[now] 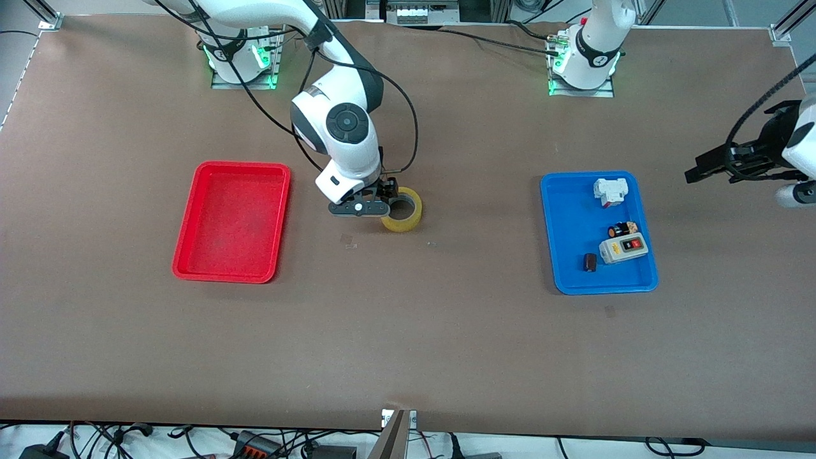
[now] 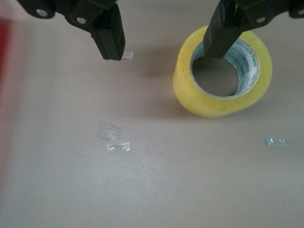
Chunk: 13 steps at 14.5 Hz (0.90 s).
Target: Place and move tape with both arms
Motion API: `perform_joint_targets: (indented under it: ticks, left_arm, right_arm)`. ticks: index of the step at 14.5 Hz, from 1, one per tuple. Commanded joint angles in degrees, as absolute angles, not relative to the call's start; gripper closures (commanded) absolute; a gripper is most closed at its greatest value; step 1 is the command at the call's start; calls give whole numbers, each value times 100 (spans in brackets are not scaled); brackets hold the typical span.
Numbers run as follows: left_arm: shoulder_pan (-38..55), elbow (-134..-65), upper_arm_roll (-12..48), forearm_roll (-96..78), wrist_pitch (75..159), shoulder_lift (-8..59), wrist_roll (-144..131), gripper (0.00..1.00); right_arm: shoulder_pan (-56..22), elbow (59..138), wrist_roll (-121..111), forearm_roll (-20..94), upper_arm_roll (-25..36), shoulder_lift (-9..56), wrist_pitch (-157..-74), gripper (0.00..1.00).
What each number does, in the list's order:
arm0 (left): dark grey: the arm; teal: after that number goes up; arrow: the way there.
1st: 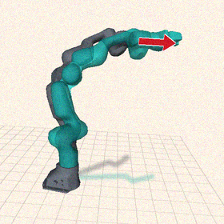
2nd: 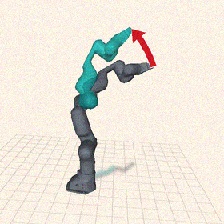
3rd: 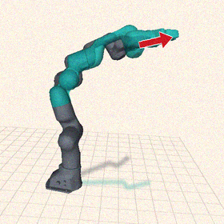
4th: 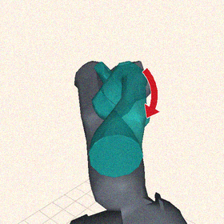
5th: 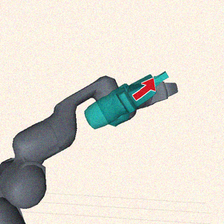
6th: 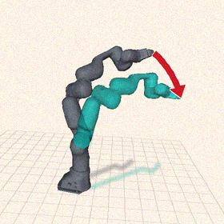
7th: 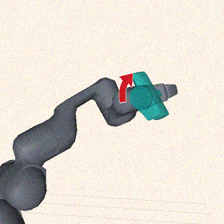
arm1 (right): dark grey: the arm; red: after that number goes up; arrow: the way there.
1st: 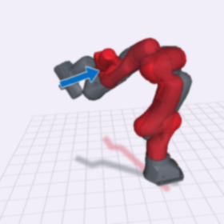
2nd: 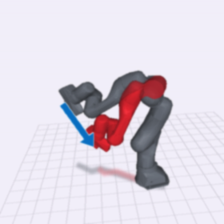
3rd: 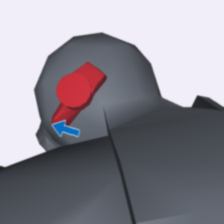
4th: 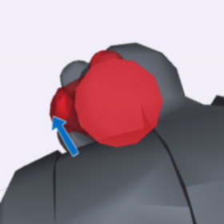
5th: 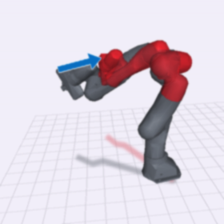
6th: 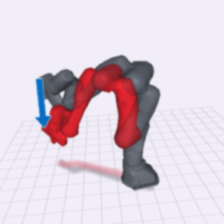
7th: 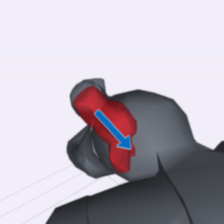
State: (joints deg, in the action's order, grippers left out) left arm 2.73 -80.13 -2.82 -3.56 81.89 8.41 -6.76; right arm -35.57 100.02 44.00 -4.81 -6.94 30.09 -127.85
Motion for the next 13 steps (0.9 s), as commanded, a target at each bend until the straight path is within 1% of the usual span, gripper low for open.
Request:
perform_joint_targets:
  ticks: [1, 8, 9, 11, 12, 13]
  left_arm:
    - [325, -8489, -308, -510, 8279, 633, -55, 0]
    - [308, -8657, -167, -132, 8631, 510, 141, 0]
    - [308, -8788, -167, -123, 8657, 431, 149, 0]
    - [290, -9471, -45, -123, 9112, -6, 141, 0]
    - [273, -9666, -35, -132, 9262, -183, 106, 0]
    - [264, -9651, -35, -132, 9246, -185, 71, 0]
  right_arm:
    - [-3718, 9747, 4562, -589, -659, 3383, -13041, 2]
    - [-3815, 9747, 4562, -598, -659, 3796, -13525, 3]
    - [-3814, 9747, 4562, -598, -659, 3840, -13596, 3]
    - [-3814, 9747, 4562, -606, -633, 3885, -13623, 3]
    - [-3814, 9747, 4562, -711, -633, 3946, -13632, 5]
    - [-3814, 9747, 4562, -755, -633, 3955, -13667, 5]
